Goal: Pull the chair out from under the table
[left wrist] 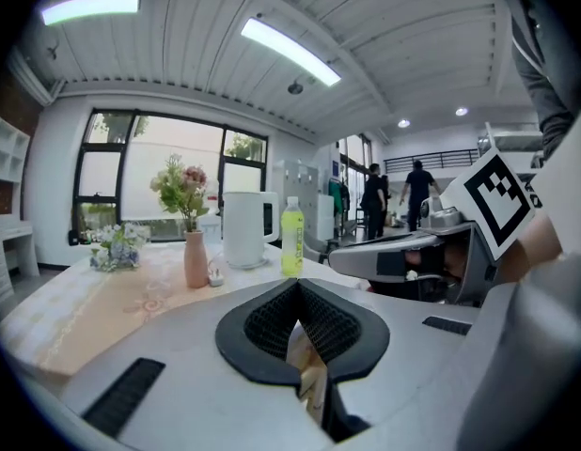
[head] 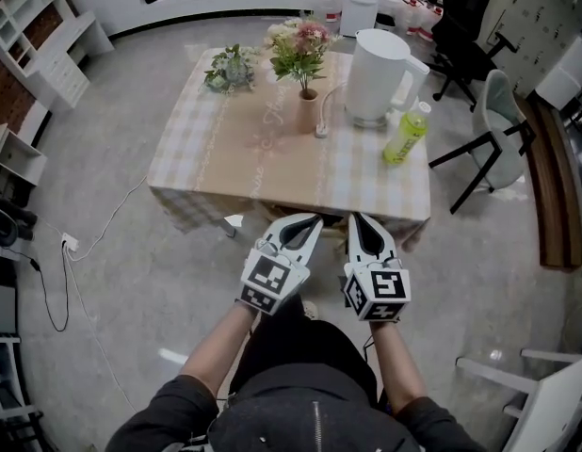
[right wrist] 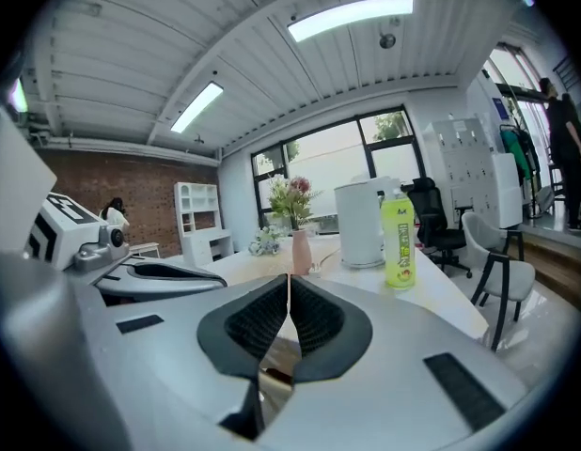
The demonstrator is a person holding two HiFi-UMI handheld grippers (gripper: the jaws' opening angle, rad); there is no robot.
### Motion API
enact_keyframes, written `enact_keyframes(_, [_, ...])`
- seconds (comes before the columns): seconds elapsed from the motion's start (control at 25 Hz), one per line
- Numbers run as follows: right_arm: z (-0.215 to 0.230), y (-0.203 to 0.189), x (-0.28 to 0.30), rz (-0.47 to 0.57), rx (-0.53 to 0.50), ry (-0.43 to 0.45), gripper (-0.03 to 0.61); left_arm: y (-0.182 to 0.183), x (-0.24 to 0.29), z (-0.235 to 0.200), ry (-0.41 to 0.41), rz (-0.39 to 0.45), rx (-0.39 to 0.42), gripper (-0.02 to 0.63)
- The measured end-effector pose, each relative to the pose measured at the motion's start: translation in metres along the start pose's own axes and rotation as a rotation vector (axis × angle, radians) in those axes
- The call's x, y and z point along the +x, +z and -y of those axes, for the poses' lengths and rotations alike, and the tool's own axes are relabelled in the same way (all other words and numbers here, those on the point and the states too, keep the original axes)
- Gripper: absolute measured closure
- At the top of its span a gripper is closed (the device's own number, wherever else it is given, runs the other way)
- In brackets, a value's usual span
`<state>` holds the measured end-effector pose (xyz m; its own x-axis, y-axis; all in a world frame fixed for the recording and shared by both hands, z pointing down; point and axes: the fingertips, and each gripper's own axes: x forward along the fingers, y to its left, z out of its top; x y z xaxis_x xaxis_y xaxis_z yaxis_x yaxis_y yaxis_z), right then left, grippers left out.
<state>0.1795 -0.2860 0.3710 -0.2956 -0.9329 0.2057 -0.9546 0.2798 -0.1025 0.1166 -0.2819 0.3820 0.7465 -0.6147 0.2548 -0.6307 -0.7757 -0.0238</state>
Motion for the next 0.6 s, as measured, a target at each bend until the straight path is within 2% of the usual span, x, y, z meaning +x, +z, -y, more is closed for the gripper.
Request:
enact_keyframes(0.36, [-0.012,-0.036,0.013,-0.151,-0.071,0.158,0.565,-0.038,0.009,-0.009,-0.121,-0.134,0.078,0.604])
enact_keyframes(0.6, [-0.028,-0.073,0.023,-0.260,-0.197,0.261,0.565,-0.078,0.014,-0.009,-0.170,-0.238,0.144,0.604])
